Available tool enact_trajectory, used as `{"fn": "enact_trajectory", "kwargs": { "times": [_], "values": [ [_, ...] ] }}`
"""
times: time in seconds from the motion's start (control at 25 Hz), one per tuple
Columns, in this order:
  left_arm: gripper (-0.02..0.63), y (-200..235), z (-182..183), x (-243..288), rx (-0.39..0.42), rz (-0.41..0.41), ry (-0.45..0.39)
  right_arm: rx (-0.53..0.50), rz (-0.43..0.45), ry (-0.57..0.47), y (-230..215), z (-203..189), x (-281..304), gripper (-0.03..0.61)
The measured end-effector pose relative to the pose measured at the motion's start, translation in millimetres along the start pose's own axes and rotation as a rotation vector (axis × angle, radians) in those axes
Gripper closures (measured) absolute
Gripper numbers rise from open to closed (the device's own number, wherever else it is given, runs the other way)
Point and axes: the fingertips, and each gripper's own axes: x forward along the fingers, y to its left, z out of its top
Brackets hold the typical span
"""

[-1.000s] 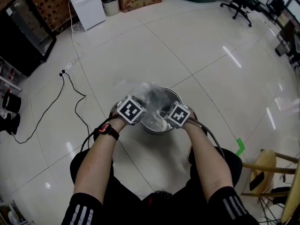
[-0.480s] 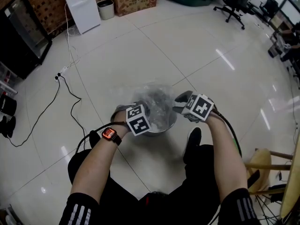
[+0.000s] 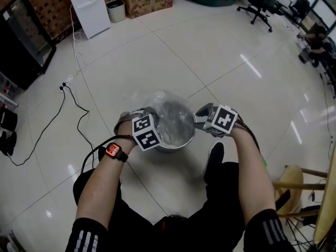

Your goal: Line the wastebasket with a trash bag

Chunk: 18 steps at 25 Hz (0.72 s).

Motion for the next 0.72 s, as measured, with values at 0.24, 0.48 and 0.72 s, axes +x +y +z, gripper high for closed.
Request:
{"fn": "enact_trajectory", "kwargs": {
  "times": [0.24, 0.48, 0.72],
  "values": [
    [0.620, 19, 15, -20, 0.079, 0.074, -0.023, 0.052, -0.085, -0.189, -29, 46, -21, 0.397],
    [0.620, -37, 34, -5, 0.245, -0.044, -0.034, 0.068, -0.104, -0.271, -42, 61, -15, 0.337],
    [0.620, -95, 36, 25, 0.349, -0.164, -0.023, 0.028, -0.011, -0.274, -25, 70, 8, 0.334]
  ]
}}
